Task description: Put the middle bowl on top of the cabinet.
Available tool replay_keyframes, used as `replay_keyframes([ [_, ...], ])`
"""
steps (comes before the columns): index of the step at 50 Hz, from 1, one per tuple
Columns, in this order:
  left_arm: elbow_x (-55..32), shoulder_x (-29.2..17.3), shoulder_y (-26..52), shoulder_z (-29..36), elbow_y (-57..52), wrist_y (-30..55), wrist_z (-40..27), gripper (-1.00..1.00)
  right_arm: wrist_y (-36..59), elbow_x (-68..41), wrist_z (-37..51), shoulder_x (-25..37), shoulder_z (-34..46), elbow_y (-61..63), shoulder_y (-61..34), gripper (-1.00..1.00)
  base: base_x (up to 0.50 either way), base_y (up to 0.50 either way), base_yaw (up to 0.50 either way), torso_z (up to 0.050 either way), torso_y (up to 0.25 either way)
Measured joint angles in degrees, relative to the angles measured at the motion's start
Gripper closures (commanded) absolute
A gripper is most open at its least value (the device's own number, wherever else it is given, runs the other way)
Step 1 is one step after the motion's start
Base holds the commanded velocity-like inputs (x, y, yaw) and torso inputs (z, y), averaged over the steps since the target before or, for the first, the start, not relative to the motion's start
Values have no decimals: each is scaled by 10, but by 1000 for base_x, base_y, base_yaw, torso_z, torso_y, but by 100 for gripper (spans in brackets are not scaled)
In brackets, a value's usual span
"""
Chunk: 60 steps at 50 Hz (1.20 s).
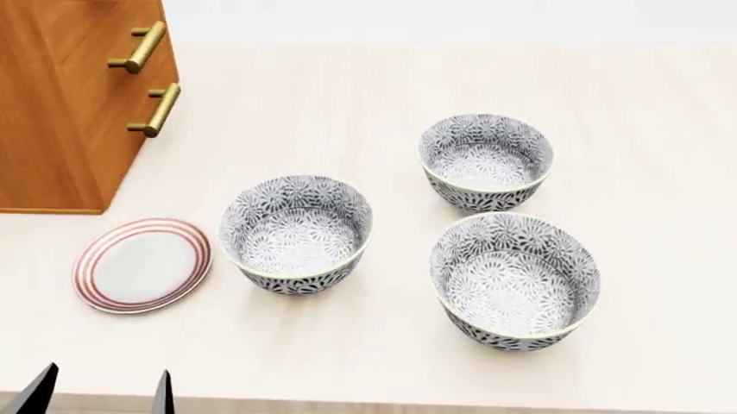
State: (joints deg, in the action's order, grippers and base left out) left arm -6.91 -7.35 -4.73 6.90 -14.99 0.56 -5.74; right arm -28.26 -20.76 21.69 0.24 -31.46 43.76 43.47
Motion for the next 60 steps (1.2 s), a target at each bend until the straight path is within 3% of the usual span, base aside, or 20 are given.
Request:
replay_keyframes([
  [24,-30,-13,2,1,-25,18,-12,-100,-10,9,17,-1,-9,14,13,-100,0,470,0,0,0],
  [33,-40,-18,1,2,-34,27,-17,-100,-2,8,24,-2,-10,18,14,-100,30,0,0,0,0],
  [50,-54,-26,0,6,-45,34,-22,-100,-1,-3,31,-2,-18,20,15,-100,492,0,0,0,0],
  [60,-62,-30,1,7,-48,37,-25,-100,-1,5,41,-2,-20,22,15,-100,0,0,0,0,0],
])
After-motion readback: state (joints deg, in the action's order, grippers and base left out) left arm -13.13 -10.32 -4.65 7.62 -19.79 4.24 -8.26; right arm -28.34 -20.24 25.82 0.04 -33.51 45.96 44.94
